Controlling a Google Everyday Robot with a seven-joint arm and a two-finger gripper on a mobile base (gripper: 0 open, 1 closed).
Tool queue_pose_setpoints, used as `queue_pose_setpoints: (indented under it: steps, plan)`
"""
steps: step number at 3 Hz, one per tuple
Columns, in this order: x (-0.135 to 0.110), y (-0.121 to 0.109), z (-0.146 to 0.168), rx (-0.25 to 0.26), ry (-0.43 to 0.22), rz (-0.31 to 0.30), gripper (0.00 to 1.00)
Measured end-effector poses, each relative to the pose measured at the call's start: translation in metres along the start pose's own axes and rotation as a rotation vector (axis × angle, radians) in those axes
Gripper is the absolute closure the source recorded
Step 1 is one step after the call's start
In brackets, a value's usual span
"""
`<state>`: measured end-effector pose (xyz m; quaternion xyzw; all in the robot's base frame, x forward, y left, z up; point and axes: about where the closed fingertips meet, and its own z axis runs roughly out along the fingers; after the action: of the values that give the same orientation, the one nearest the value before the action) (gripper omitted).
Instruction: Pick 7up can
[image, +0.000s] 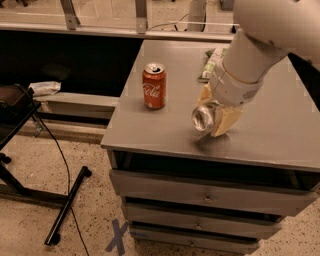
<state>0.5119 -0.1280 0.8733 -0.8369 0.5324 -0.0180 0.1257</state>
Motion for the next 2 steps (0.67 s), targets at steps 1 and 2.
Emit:
queue_pose_setpoints:
  steps: [1,2]
  plan:
    - [0.008,-0.007,-0.028,0.075,-0.097,0.059,1.0]
    - [0.024,-0.018,-0.067,0.165,-0.263,0.165,1.0]
